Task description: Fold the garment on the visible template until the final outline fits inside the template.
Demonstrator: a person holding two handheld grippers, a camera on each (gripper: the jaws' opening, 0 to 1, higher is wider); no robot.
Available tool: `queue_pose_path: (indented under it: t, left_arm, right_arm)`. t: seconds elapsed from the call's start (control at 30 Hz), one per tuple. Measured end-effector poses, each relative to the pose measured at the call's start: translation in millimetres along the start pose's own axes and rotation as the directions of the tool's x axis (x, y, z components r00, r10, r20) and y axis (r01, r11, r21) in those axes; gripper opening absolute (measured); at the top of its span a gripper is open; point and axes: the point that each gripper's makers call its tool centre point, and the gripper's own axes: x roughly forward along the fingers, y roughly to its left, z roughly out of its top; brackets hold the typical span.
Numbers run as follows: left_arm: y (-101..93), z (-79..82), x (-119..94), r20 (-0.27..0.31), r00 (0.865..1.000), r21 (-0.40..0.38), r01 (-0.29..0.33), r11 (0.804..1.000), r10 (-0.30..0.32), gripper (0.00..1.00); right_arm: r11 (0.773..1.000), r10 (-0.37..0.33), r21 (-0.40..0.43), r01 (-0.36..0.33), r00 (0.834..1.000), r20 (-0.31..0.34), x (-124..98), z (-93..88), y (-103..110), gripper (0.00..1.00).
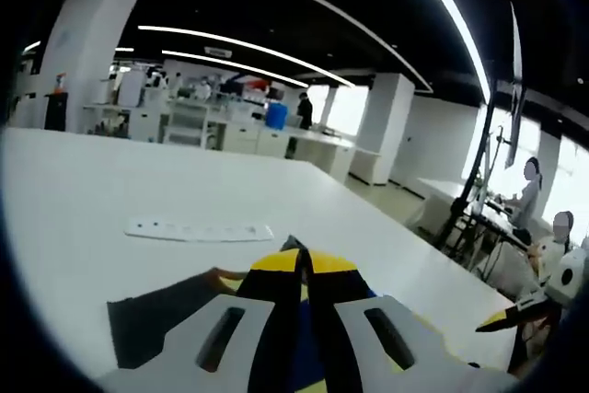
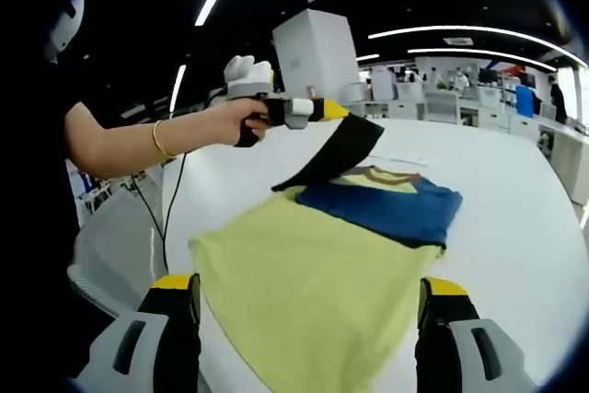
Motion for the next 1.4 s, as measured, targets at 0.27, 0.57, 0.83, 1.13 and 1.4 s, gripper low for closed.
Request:
queue_pose_path:
  t: [0.27,0.57,0.83,1.13,1.4]
  left_arm:
    - [-28.6,-4.5,15,-0.008,0.997,0.011,0.078,0.997,-0.078,0.00]
    - [-51.2,-11.8,33,-0.022,0.992,0.011,0.124,0.992,-0.124,0.00]
    - [-66.8,-28.1,49,-0.063,0.987,0.038,0.149,0.988,-0.146,0.00]
    - [-80.4,-64.5,64,-0.149,0.976,0.071,0.172,0.982,-0.160,0.00]
    - [-100.3,-96.5,72,-0.210,0.957,0.168,0.235,0.957,-0.199,0.00]
  right_arm:
    - [1.000,-0.011,0.011,0.011,1.000,-0.002,-3,-2.9,-1,0.98]
    - [1.000,-0.013,0.021,0.014,1.000,-0.011,-4,-7.4,-3,0.98]
    - [0.999,-0.019,0.030,0.019,1.000,-0.014,-5,-10.3,-5,0.98]
    - [0.999,-0.017,0.045,0.018,1.000,-0.016,-5,-15.3,-6,0.98]
    - [0.998,-0.024,0.049,0.025,0.999,-0.022,-6,-17.4,-11,0.98]
